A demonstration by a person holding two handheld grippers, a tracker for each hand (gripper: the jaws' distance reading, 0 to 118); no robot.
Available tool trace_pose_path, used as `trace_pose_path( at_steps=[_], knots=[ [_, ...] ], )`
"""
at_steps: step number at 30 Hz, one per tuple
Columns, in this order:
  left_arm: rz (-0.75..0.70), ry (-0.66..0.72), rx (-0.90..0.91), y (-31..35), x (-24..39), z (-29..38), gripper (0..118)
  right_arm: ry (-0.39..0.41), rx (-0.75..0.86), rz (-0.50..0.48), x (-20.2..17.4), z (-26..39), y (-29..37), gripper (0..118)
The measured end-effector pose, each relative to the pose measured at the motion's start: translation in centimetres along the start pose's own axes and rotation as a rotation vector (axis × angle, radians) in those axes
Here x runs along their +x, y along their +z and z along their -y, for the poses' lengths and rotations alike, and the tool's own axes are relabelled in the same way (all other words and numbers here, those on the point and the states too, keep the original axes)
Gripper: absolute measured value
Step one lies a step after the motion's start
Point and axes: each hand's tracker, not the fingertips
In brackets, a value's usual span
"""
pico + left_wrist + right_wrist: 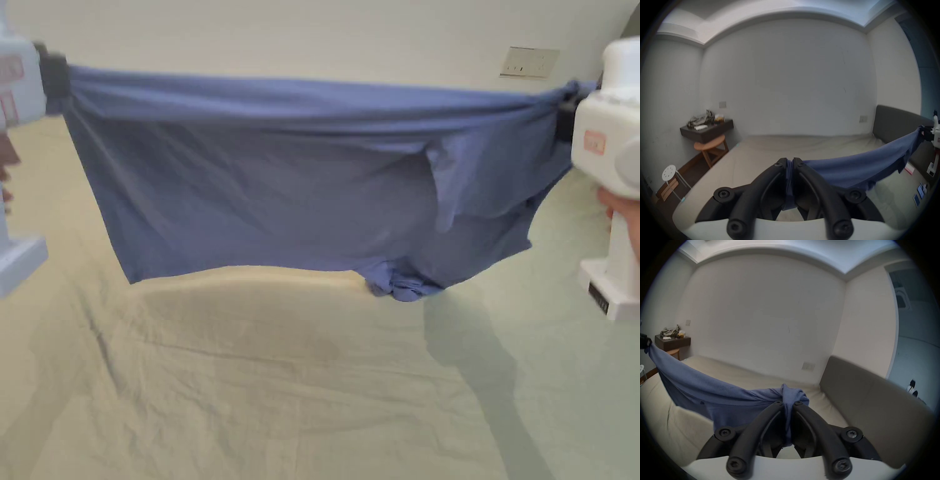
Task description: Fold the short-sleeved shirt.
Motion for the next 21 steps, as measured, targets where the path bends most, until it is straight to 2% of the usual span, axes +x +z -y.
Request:
trace_pose_path(
  at_steps=[7,10,13,18,21],
  knots=[
    [-0.001,0.069,-0.266,4.5,-0.2,15.5,6,0.028,-0.268,-0.116,-2.4,14.7,6.2,7],
    [0.006,0.057,-0.395,7.2,0.0,22.4,6,0.035,-0.412,-0.155,-3.1,21.7,8.6,7],
    [-0.001,0.018,-0.514,10.3,-0.2,27.8,6,0.004,-0.560,-0.205,-3.4,27.1,11.5,7],
    [-0.001,-0.056,-0.671,14.4,-2.1,33.1,6,0.048,-0.729,-0.247,-3.4,31.7,16.0,7],
    [0.018,-0.088,-0.723,16.8,-2.7,34.0,6,0.040,-0.804,-0.287,-3.3,32.6,18.3,7]
  ],
)
